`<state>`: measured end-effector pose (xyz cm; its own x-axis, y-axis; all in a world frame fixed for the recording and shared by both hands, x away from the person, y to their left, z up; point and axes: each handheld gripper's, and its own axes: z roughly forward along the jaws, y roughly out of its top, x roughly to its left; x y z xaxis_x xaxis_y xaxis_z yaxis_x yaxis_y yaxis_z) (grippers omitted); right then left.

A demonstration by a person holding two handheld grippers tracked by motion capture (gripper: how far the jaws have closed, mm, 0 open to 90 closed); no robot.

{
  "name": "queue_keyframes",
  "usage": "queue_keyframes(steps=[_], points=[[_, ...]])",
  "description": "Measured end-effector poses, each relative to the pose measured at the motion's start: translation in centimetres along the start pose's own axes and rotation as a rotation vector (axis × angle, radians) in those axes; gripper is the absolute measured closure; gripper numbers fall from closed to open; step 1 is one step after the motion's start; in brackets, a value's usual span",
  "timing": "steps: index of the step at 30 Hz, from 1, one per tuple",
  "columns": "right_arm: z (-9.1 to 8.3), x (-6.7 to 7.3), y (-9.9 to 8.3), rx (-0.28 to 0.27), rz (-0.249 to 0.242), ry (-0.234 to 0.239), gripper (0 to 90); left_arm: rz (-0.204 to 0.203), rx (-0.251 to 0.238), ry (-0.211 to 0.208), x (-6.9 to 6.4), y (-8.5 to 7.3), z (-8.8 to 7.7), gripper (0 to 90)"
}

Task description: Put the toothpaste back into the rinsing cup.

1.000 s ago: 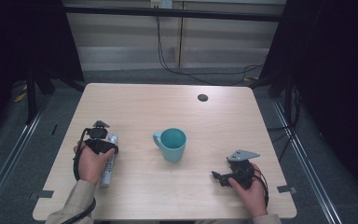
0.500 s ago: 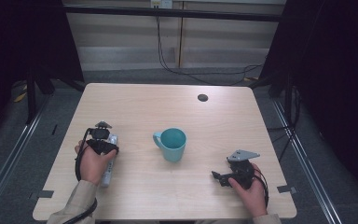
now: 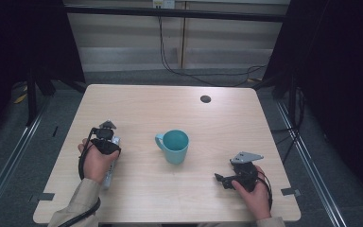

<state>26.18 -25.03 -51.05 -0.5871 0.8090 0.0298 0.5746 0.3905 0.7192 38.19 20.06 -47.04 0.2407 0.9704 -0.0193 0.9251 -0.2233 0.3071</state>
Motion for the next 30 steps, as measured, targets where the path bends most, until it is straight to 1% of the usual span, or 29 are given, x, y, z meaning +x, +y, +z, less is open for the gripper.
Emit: queue_keyframes(steps=[1, 3, 4, 5, 6, 7, 9, 12, 13, 15, 19, 21, 22, 23, 25, 26, 28, 29, 30], points=[[0.0, 0.0, 0.0, 0.0, 0.0, -0.001, 12.7, -0.003, 0.003, -0.003, 0.0, 0.0, 0.0, 59.3], [0.0, 0.0, 0.0, -0.001, 0.001, 0.001, 12.6, 0.005, 0.004, 0.013, -0.2, 0.0, -0.1, 63.5], [0.0, 0.0, 0.0, 0.0, 0.001, 0.002, 12.7, 0.013, 0.005, 0.02, -0.2, 0.1, -0.2, 67.1], [0.0, 0.0, 0.0, -0.001, 0.001, 0.001, 12.6, 0.013, 0.003, 0.022, -0.2, 0.0, -0.4, 74.0], [0.0, 0.0, 0.0, 0.0, 0.001, 0.002, 12.6, 0.013, -0.002, 0.008, 0.1, 0.0, -0.4, 75.7], [0.0, 0.0, 0.0, -0.001, 0.001, 0.001, 12.6, 0.006, -0.001, -0.013, 0.4, -0.1, -0.5, 76.0], [0.0, 0.0, 0.0, -0.001, 0.001, 0.001, 12.6, 0.006, -0.009, -0.033, 0.7, -0.3, -0.6, 76.2], [0.0, 0.0, 0.0, 0.001, 0.005, 0.002, 12.7, 0.003, -0.07, -0.053, 0.9, -0.6, -1.2, 76.2], [0.0, 0.0, 0.0, 0.001, 0.004, 0.002, 12.7, 0.01, -0.083, -0.066, 1.0, -0.5, -1.6, 76.2], [0.0, 0.0, 0.0, -0.001, 0.001, 0.002, 12.7, 0.011, -0.124, -0.106, 1.1, -0.5, -2.4, 76.2], [0.0, 0.0, 0.0, 0.0, 0.001, 0.002, 12.7, 0.04, -0.2, -0.143, 1.0, -0.3, -4.3, 76.1], [0.0, 0.0, 0.0, -0.001, 0.002, 0.001, 12.7, 0.048, -0.241, -0.176, 1.0, -0.2, -5.0, 76.1], [0.0, 0.0, 0.0, -0.001, 0.001, 0.001, 12.7, 0.047, -0.257, -0.192, 0.8, -0.2, -5.3, 76.1], [0.0, 0.0, 0.0, 0.0, 0.001, 0.002, 12.7, 0.062, -0.267, -0.208, 0.8, -0.1, -5.5, 76.1], [0.0, 0.0, 0.0, -0.001, 0.001, 0.001, 12.7, 0.062, -0.3, -0.223, 0.4, 0.0, -5.9, 76.1], [0.0, 0.0, 0.0, 0.0, 0.001, 0.001, 12.7, 0.076, -0.311, -0.232, 0.4, 0.0, -6.1, 76.1], [0.0, 0.0, 0.0, 0.0, 0.001, 0.002, 12.7, 0.084, -0.335, -0.255, 0.2, 0.1, -6.4, 76.1], [0.0, 0.0, 0.0, -0.001, 0.002, 0.0, 12.7, 0.082, -0.35, -0.267, 0.1, 0.2, -6.6, 76.1], [0.0, 0.0, 0.0, 0.001, 0.002, 0.001, 12.7, 0.087, -0.352, -0.275, 0.1, 0.2, -6.7, 76.1]])
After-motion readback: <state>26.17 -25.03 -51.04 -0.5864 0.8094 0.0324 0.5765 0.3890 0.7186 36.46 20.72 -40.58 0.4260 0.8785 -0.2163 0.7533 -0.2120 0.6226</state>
